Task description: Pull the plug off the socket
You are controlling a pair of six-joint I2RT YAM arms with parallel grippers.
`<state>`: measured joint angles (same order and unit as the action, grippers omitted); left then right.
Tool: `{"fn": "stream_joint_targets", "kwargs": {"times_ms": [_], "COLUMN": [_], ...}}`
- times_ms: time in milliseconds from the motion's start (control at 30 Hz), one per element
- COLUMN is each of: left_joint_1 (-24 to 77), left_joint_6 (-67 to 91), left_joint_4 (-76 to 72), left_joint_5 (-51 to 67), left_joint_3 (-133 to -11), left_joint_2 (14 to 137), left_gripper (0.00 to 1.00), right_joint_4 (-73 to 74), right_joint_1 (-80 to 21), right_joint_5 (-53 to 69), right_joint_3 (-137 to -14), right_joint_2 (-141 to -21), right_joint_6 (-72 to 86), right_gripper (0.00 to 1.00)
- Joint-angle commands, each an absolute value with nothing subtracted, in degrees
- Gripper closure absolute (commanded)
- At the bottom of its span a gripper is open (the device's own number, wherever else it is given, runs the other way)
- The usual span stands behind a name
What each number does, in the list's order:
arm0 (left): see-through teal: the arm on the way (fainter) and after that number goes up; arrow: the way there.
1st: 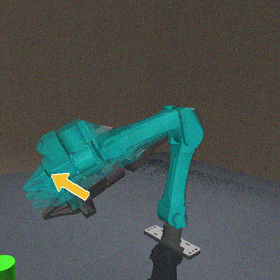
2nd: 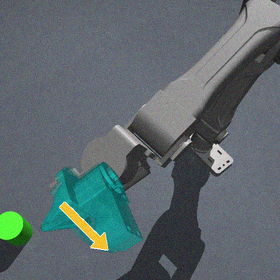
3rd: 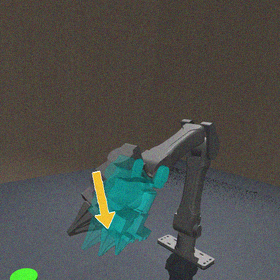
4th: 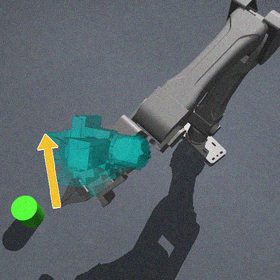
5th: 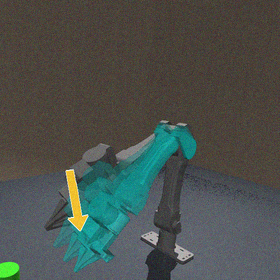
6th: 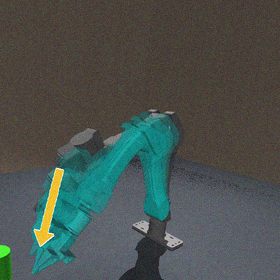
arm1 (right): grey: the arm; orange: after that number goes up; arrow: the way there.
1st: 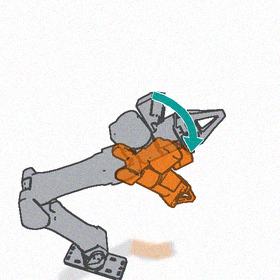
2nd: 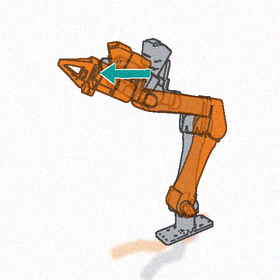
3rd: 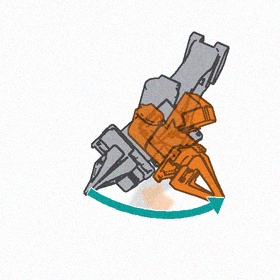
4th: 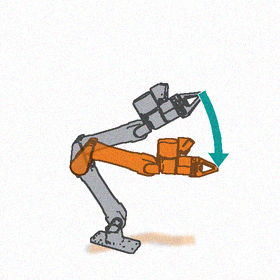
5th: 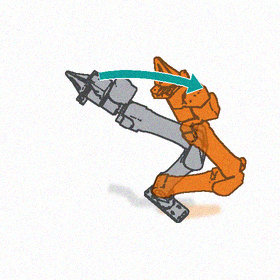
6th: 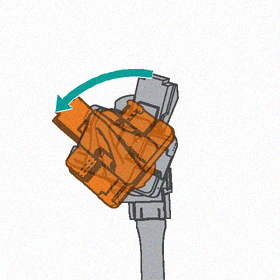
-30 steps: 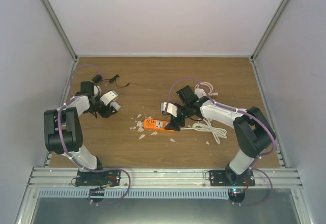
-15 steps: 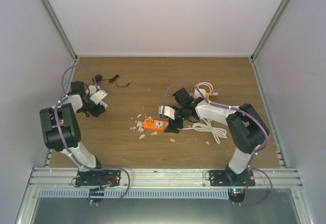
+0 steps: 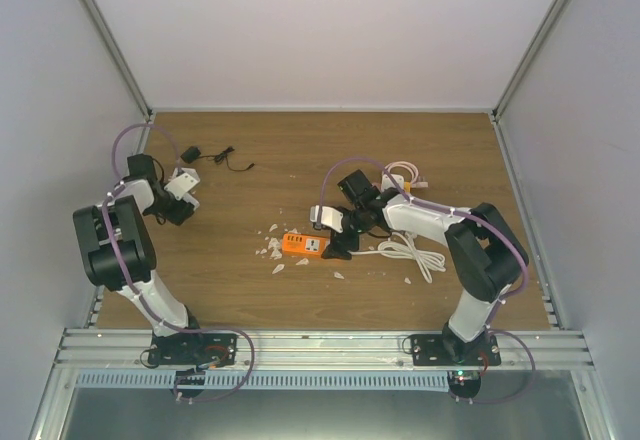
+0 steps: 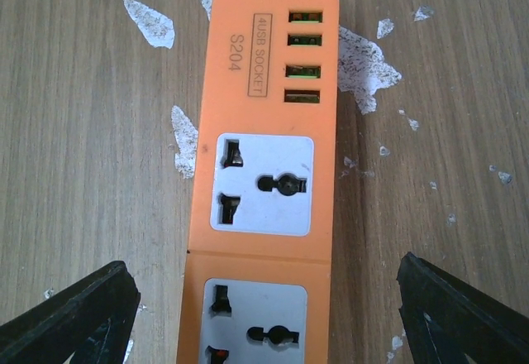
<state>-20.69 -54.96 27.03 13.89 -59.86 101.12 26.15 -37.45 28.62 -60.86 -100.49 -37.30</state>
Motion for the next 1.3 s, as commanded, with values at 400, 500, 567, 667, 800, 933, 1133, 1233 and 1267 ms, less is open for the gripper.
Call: {"fn": "stream_joint_targets", "kwargs": {"times_ms": [400, 500, 567, 667, 800, 933, 1133, 1233, 1267], "left_joint_1": [-16.53, -14.02, -11.83, -7.18, -1.25, 5.47, 13.07, 15.86, 16.78], "left_joint_6": [-62.12, -63.69, -64.66, -65.72, -65.73, -64.01, -62.56, -61.99, -61.88], "left_joint_4": [34.99, 36.58, 37.87, 39.95, 39.81, 38.29, 36.84, 36.37, 36.23], "left_joint_5": [24.23, 28.52, 30.97, 34.12, 37.11, 38.63, 38.95, 38.71, 38.57], "left_joint_3": [-61.7, -61.69, -61.61, -61.49, -60.47, -60.11, -60.83, -61.08, -61.07], "left_joint_2": [93.63, 90.91, 89.69, 88.47, 87.82, 88.84, 92.25, 94.86, 95.56], "left_gripper": [0.14, 0.12, 0.11, 0.11, 0.1, 0.1, 0.13, 0.14, 0.15], "right_joint_4": [33.27, 35.22, 36.47, 38.56, 41.23, 43.05, 44.6, 44.35, 44.11], "right_joint_1": [-36.41, -35.27, -34.21, -32.49, -29.15, -24.51, -17.62, -14.63, -13.85], "right_joint_5": [26.81, 26.06, 25.27, 23.88, 22.54, 20.06, 17.28, 16.25, 16.14], "right_joint_3": [-61.06, -59.86, -59.1, -58.06, -55.74, -52.64, -48.96, -47.72, -47.42], "right_joint_2": [-94.63, -92.92, -91.9, -90.19, -86.46, -83.16, -79.55, -79.51, -79.49], "right_joint_6": [-41.34, -42.53, -43.07, -43.69, -45.02, -47.19, -50.3, -51.73, -52.22], "right_gripper": [0.16, 0.17, 0.18, 0.2, 0.22, 0.25, 0.27, 0.28, 0.28]}}
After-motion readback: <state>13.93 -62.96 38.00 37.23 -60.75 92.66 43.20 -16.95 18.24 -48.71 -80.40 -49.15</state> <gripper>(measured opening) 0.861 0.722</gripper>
